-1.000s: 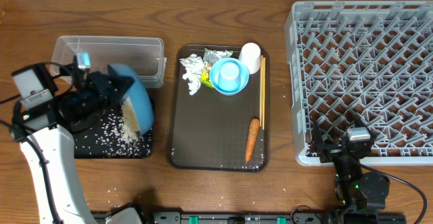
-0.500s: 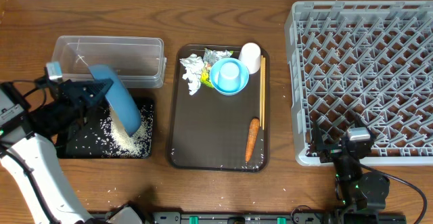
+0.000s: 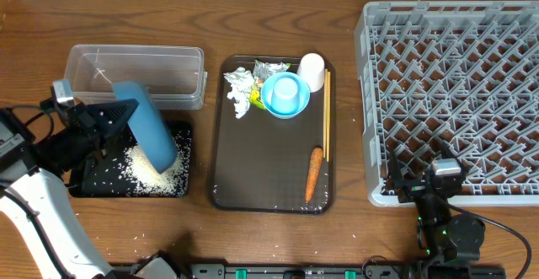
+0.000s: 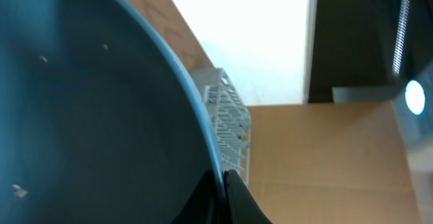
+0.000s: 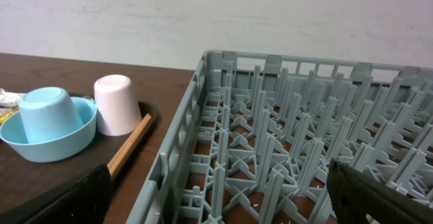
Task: Sort waste into correct bins and load items into the dishwasher rack
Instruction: 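Tilt the blue bowl with the left gripper, pouring rice onto the black tray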
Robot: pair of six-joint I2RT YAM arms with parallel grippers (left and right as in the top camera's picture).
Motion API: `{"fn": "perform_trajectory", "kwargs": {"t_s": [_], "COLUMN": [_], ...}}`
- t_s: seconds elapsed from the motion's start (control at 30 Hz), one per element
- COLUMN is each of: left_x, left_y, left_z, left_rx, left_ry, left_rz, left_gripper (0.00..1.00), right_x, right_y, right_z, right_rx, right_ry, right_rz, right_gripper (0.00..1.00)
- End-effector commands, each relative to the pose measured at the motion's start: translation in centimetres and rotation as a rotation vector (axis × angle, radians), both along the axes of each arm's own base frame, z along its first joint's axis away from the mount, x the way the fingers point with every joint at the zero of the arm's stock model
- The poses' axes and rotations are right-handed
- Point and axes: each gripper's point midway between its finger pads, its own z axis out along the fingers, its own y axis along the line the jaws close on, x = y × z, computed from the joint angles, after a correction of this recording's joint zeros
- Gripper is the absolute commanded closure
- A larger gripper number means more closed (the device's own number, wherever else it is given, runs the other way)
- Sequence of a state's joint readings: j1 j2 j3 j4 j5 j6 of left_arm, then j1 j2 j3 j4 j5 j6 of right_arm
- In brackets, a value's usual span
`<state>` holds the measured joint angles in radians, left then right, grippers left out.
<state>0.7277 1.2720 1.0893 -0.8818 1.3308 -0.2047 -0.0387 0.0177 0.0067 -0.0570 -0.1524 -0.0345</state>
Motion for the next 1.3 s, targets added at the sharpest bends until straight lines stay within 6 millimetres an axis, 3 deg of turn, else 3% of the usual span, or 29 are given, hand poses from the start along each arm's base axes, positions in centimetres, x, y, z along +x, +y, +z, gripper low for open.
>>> {"fn": "perform_trajectory", "kwargs": {"t_s": [0.0,0.23,0.33,0.43,0.57,0.73,0.83,0.9,0.97,1.03,1.1,1.27], "left_x": [-0.1,-0.7,-0.7,-1.2,-0.9,-1.1,-1.4,-1.0,-1.2,-1.2,-1.2,-1.5], "left_y": [1.2,2.2,3.0,2.3,3.3,2.6,1.8,2.8,2.4,2.3,2.7,2.7], "left_z": [0.5,1.2,0.2,1.3,0.2,1.1,2.9,1.6,1.8,2.2,0.7,0.0], "left_rx": [0.008,-0.011,0.029,-0.011,0.032,-0.032,-0.062,-0.012,-0.070,-0.005,0.015,0.036], "left_ry": [-0.002,-0.046,-0.010,-0.067,-0.029,-0.056,-0.169,-0.103,-0.083,-0.154,-0.062,-0.025], "left_rz": [0.037,0.059,0.093,0.059,0.089,0.066,0.019,0.058,0.057,0.034,0.068,0.071], "left_gripper": [0.94,0.94,0.94,0.94,0.94,0.94,0.94,0.94,0.94,0.94,0.94,0.94], "right_x": [0.0,0.0,0.0,0.0,0.0,0.0,0.0,0.0,0.0,0.0,0.0,0.0], "right_y": [-0.3,-0.3,-0.3,-0.3,-0.3,-0.3,-0.3,-0.3,-0.3,-0.3,-0.3,-0.3], "right_z": [-0.1,-0.1,-0.1,-0.1,-0.1,-0.1,-0.1,-0.1,-0.1,-0.1,-0.1,-0.1], "right_rx": [-0.005,-0.004,-0.004,-0.005,-0.004,-0.004,-0.005,-0.005,-0.004,-0.004,-0.004,-0.005], "right_ry": [0.004,0.004,0.004,0.004,0.004,0.004,0.004,0.004,0.004,0.004,0.004,0.004], "right_rz": [-0.015,-0.014,-0.014,-0.014,-0.014,-0.014,-0.014,-0.014,-0.014,-0.014,-0.014,-0.014], "right_gripper": [0.01,0.01,0.01,0.01,0.01,0.01,0.01,0.01,0.01,0.01,0.01,0.01]}}
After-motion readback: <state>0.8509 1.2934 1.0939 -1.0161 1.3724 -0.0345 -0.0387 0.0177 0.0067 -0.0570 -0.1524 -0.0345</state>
